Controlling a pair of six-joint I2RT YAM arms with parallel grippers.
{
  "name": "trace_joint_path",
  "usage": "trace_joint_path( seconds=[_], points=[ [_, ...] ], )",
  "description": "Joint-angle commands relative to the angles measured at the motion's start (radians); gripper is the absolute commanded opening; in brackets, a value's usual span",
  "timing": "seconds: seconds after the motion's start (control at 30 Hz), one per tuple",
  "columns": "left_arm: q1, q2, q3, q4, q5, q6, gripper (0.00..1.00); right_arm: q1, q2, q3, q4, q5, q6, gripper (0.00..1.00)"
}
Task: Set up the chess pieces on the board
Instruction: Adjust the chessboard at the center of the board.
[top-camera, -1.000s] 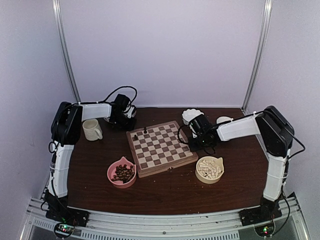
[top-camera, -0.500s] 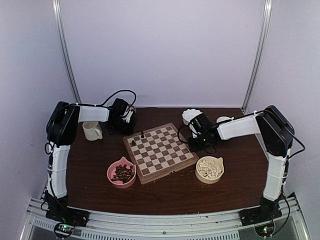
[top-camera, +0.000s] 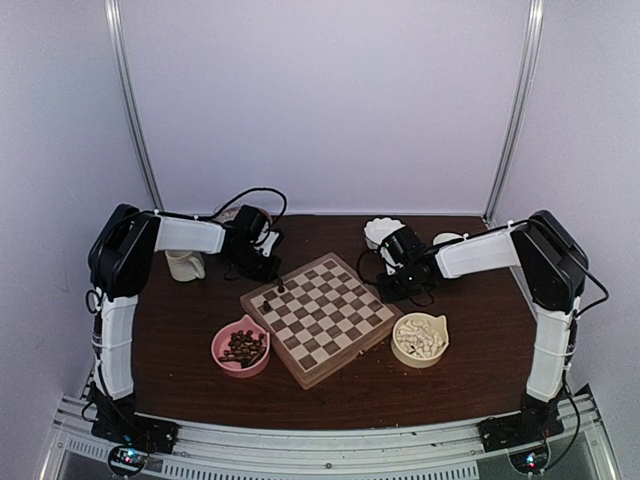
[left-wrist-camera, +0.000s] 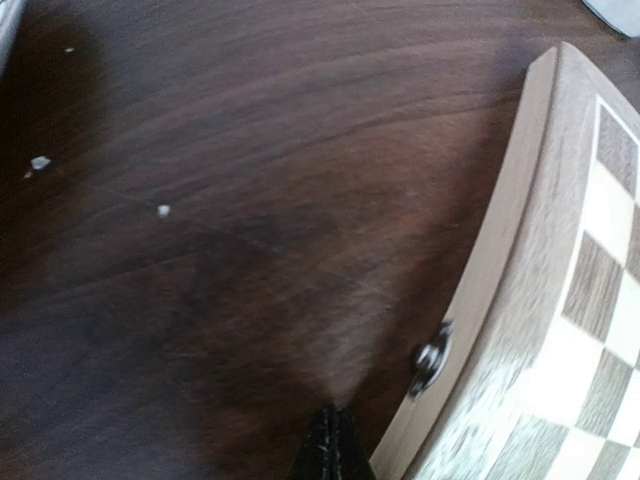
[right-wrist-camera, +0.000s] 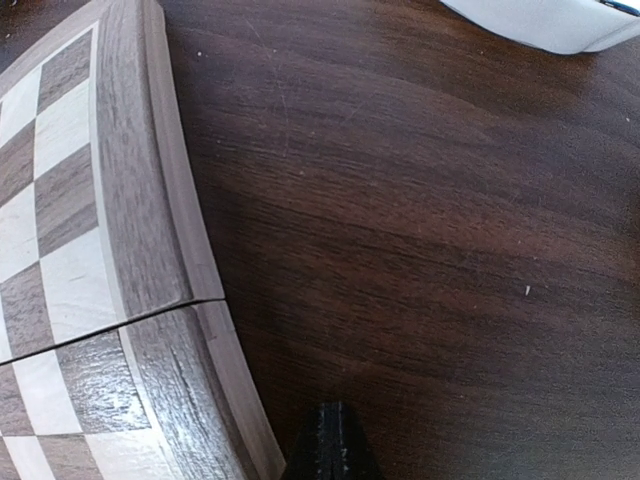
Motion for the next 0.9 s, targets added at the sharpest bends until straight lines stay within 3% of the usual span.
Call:
trace_joint_path(
  seconds=[0.0,0.33,0.6,0.77,0.87],
  points=[
    [-0.037,-0.016,-0.018,-0.027,0.069,-0.028,0.00,0.004,-0.034,-0.023,0.020,0.000,0.015,0.00],
    [0.003,-0.097,-0.077,0.023,0.070,-0.109,0.00,0.004,-0.125,-0.097,0.097,0.033,0.019,0.00],
    [0.008,-0.342,-0.213,0.078,0.000,-0.120,0.00,0.008,-0.165,-0.130,0.140,0.028,-0.005,0.00],
    [-0.002,-0.510,-0.282,0.043,-0.051,-0.150,0.16,0.008,-0.189,-0.156,0.177,0.025,-0.014,0.01],
    [-0.035,-0.627,-0.386,0.047,-0.106,-0.186,0.20,0.011,-0.210,-0.176,0.199,0.026,-0.017,0.02]
  ],
)
